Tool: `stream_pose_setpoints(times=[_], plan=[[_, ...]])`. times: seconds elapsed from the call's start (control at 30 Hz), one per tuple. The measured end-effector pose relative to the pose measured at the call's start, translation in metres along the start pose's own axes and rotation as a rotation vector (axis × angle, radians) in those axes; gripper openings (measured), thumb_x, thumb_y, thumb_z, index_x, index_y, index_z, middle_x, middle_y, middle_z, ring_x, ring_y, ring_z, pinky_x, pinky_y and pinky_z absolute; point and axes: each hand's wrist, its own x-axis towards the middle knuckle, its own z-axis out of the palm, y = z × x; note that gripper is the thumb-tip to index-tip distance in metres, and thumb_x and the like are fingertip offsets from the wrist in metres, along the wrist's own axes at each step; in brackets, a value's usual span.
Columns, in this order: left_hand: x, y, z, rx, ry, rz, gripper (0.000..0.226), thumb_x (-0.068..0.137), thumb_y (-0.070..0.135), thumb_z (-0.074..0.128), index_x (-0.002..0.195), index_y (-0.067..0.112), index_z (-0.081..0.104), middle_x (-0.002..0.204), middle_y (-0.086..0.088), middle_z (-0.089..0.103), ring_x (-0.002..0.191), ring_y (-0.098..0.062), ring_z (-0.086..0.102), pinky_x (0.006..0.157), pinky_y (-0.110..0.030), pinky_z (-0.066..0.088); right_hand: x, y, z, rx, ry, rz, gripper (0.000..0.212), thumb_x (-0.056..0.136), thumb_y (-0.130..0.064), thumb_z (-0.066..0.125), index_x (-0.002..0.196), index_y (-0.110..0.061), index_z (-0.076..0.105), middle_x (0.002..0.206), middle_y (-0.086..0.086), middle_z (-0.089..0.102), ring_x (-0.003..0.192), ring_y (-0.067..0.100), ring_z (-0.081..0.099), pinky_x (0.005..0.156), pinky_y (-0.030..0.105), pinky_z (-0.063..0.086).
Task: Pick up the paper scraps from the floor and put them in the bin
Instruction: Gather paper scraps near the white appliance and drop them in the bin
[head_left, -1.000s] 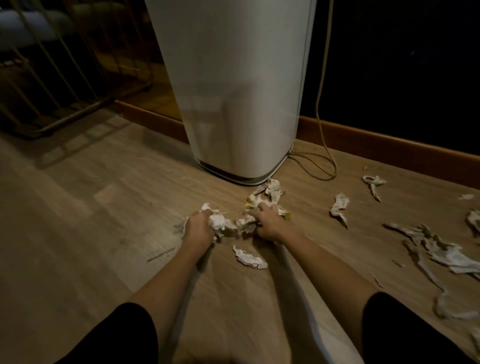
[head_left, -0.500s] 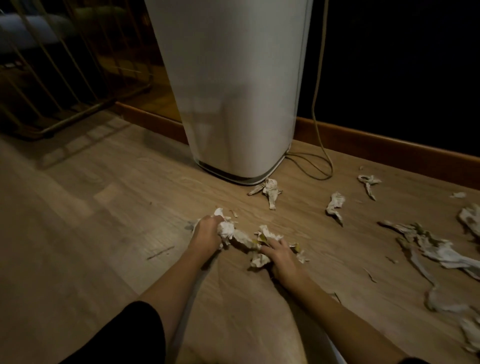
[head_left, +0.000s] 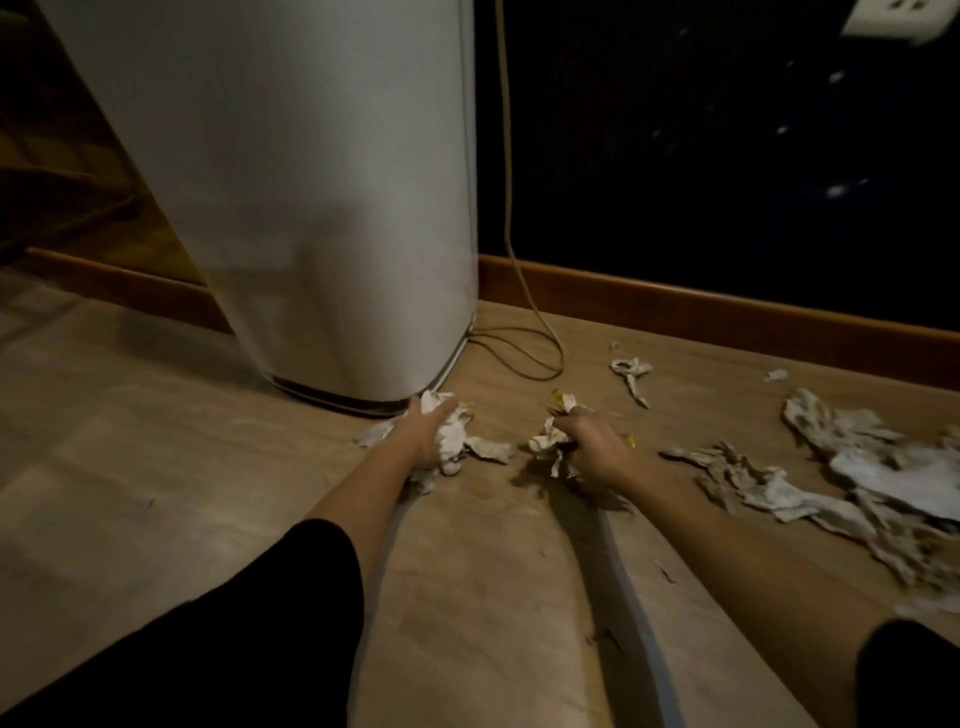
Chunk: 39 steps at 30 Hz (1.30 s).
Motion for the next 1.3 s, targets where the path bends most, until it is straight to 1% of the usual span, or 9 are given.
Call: stream_pose_setpoints(times=[0.13,0.23,0.37,0.5,0.67,0.83,1.1,1.17,1.3], plan=[[0.018,0.002,0.001,0.046,-0.095,-0.055,0.072,0.086,0.023,0.057,0.146,0.029,0.018,0.155,-0.023,-0.01,0.142,-0.042,0.017,0.114,-0.039,0.029,0.018,0.014,0.004,-0.103,-0.148,0.134,0.046,0.088,-0.007,0.052,0.132,-0.017,0.046,0.141,0.016,0.036,0.125,0.038,0.039,0.106,0.04,0.034],[0.006,0.014,0.008,0.111,0.018,-0.024,0.063,0.088,0.02,0.055,0.143,0.015,0.026,0.153,-0.019,0.019,0.134,-0.036,0.036,0.11,-0.041,0.035,0.019,0.019,0.02,-0.117,-0.226,0.268,0.065,0.087,-0.01,0.056,0.143,-0.027,0.028,0.155,0.014,0.009,0.137,0.046,0.018,0.112,0.046,0.025],[-0.03,0.014,0.027,0.139,0.152,-0.008,0.042,0.084,0.013,0.056,0.125,0.016,0.049,0.135,-0.012,0.047,0.121,-0.03,0.049,0.099,-0.04,0.042,-0.007,-0.018,0.053,-0.123,-0.023,0.238,0.063,0.083,-0.004,0.058,0.14,-0.017,0.033,0.153,0.013,0.022,0.129,0.039,0.031,0.106,0.043,0.034],[-0.048,-0.001,0.004,0.106,-0.004,0.142,0.036,0.08,0.004,0.057,0.116,0.005,0.058,0.124,-0.021,0.057,0.115,-0.034,0.055,0.097,-0.038,0.044,-0.033,-0.056,0.076,0.053,-0.058,0.153,0.066,0.077,0.005,0.058,0.137,-0.018,0.04,0.147,0.015,0.034,0.13,0.035,0.033,0.106,0.038,0.034],[-0.059,-0.054,-0.07,0.092,0.026,0.155,0.031,0.073,0.001,0.061,0.103,0.004,0.065,0.11,-0.021,0.067,0.107,-0.034,0.061,0.087,-0.037,0.048,-0.005,-0.112,0.063,0.257,-0.028,0.127,0.062,0.078,0.008,0.052,0.137,-0.007,0.039,0.149,0.022,0.029,0.137,0.035,0.026,0.108,0.035,0.025],[-0.083,-0.105,-0.133,0.081,0.091,0.059,0.023,0.072,-0.001,0.062,0.095,0.002,0.067,0.102,-0.022,0.069,0.101,-0.033,0.063,0.079,-0.033,0.048,0.028,-0.179,0.078,0.245,0.013,0.063,0.057,0.079,0.008,0.05,0.132,-0.01,0.043,0.142,0.018,0.035,0.13,0.036,0.032,0.106,0.037,0.031],[-0.098,-0.15,-0.136,-0.135,0.222,-0.111,0.018,0.07,-0.002,0.064,0.087,0.0,0.069,0.094,-0.025,0.07,0.089,-0.032,0.066,0.068,-0.025,0.039,0.0,-0.235,0.163,-0.003,-0.148,-0.293,0.056,0.083,-0.012,0.057,0.135,-0.023,0.041,0.144,0.013,0.035,0.126,0.036,0.034,0.105,0.041,0.034],[-0.096,-0.152,-0.128,-0.16,0.195,-0.113,0.014,0.073,0.0,0.064,0.086,0.0,0.069,0.093,-0.024,0.07,0.086,-0.026,0.064,0.069,-0.025,0.039,-0.02,-0.23,0.17,0.033,-0.111,-0.337,0.05,0.085,-0.013,0.052,0.134,-0.022,0.044,0.139,0.012,0.043,0.119,0.033,0.04,0.1,0.036,0.036],[-0.085,-0.14,-0.115,-0.191,0.171,-0.089,0.025,0.079,0.009,0.062,0.102,0.001,0.065,0.11,-0.023,0.065,0.104,-0.034,0.06,0.086,-0.036,0.048,-0.042,-0.208,0.158,0.015,-0.086,-0.318,0.058,0.082,-0.011,0.052,0.137,-0.025,0.039,0.135,0.009,0.048,0.112,0.029,0.041,0.095,0.036,0.036]])
